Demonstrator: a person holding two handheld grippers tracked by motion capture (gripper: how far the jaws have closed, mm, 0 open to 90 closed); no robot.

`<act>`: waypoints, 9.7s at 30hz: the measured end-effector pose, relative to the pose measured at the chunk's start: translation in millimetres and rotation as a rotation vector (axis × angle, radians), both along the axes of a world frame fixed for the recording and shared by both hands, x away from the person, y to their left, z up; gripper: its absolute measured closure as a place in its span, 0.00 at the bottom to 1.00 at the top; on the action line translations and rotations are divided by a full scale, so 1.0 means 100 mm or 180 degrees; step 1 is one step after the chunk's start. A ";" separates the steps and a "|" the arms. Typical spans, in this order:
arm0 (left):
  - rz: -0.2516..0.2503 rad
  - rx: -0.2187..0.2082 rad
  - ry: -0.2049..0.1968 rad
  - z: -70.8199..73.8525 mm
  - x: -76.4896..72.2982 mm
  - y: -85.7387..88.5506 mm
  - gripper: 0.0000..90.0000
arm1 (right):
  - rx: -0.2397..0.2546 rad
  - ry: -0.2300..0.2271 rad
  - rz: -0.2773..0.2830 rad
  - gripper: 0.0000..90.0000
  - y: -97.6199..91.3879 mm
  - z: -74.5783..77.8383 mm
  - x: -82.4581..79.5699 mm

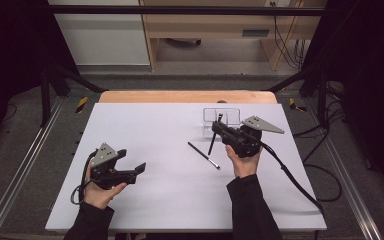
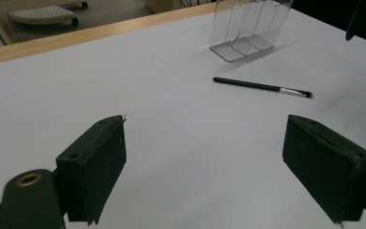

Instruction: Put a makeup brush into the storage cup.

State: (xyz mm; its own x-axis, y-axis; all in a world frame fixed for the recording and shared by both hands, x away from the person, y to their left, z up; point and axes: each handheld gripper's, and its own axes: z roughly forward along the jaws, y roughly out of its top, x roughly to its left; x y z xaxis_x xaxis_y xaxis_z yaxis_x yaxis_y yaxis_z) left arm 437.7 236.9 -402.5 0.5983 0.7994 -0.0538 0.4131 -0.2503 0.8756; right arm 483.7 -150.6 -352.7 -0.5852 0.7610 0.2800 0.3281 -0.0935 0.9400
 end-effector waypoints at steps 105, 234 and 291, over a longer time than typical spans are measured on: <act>0.0129 0.0135 0.0041 -0.03 0.07 0.25 0.08 | -0.0514 -0.0105 -0.0932 0.93 -0.03 -0.14 1.20; 0.0136 0.0106 -0.0003 -0.05 0.06 0.21 0.07 | -0.0876 0.0175 -0.0098 0.11 -0.33 -0.35 -0.23; 0.0055 0.0143 -0.0010 -0.05 0.05 0.16 0.08 | -0.1851 0.0955 0.0316 0.37 0.56 -0.88 0.53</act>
